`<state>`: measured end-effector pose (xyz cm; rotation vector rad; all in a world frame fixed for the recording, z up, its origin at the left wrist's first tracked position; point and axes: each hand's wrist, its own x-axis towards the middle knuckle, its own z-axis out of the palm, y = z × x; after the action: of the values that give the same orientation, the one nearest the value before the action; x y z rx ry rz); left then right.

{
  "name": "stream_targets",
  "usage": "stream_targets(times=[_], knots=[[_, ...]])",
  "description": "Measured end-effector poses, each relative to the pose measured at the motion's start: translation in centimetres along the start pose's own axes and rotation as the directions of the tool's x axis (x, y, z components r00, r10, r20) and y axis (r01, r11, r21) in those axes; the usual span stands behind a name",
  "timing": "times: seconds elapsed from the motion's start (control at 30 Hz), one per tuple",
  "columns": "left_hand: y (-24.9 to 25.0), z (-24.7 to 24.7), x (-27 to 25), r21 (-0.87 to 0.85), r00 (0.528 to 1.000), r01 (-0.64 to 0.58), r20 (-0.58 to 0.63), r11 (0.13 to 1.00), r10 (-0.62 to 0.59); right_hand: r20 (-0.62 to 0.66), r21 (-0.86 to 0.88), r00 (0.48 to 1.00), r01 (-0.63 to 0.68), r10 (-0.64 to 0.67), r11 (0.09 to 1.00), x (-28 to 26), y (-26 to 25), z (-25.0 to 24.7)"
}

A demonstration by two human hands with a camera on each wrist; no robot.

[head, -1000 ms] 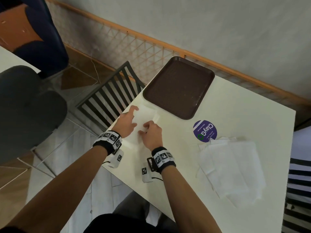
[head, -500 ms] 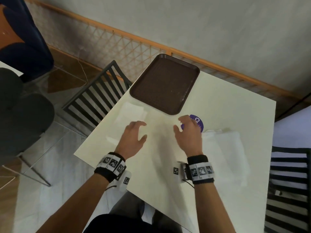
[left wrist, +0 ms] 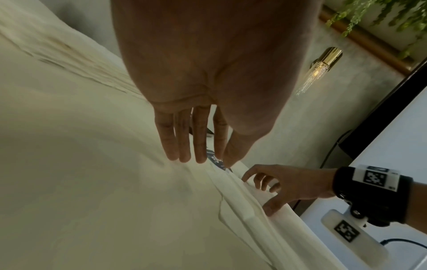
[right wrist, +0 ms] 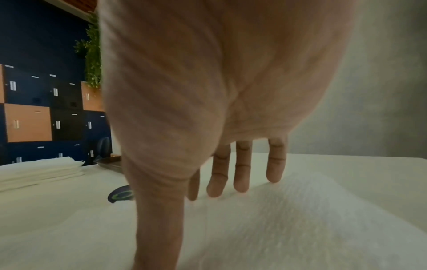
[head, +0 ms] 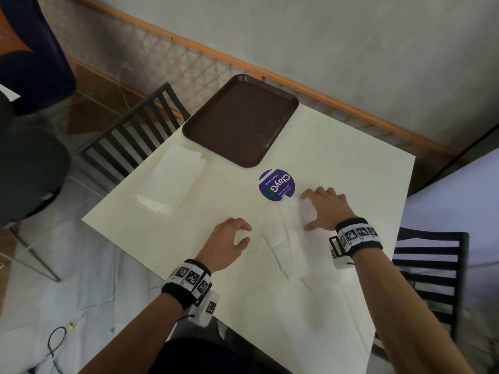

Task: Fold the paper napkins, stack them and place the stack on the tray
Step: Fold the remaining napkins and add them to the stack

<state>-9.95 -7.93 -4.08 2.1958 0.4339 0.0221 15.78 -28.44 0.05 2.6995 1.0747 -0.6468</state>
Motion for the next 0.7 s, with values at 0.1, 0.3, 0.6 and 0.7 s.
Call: stream_targets(times=[0.1,0.3,0.6,0.7], knots=[[0.8,0.1,0.2,0.009,1.000,0.002,-0.022,1.000,-0.002,-0.005,-0.010,0.999,0.042,-0.042,0.999,0.4,0.8,-0.2],[2.5,-0.3,0.9,0.023,0.998,-0.008,-0.059,1.000,0.009,0.011,0.051,0.986,0.163,-0.164,0.985,1.3,0.9,-0.5],[4.2,-0.8,2.1,0.054,0.996,-0.036,-0.076,0.998,0.040,0.114,-0.022,0.977,0.186,-0.182,0.982,2.5,-0.2,-1.9],[4.8,-1.1,2.5,0.044,0.997,-0.039,-0.071,0.998,0.042,0.116,0.022,0.977,0.180,-0.181,0.983,2.2,-0.4,-2.7]])
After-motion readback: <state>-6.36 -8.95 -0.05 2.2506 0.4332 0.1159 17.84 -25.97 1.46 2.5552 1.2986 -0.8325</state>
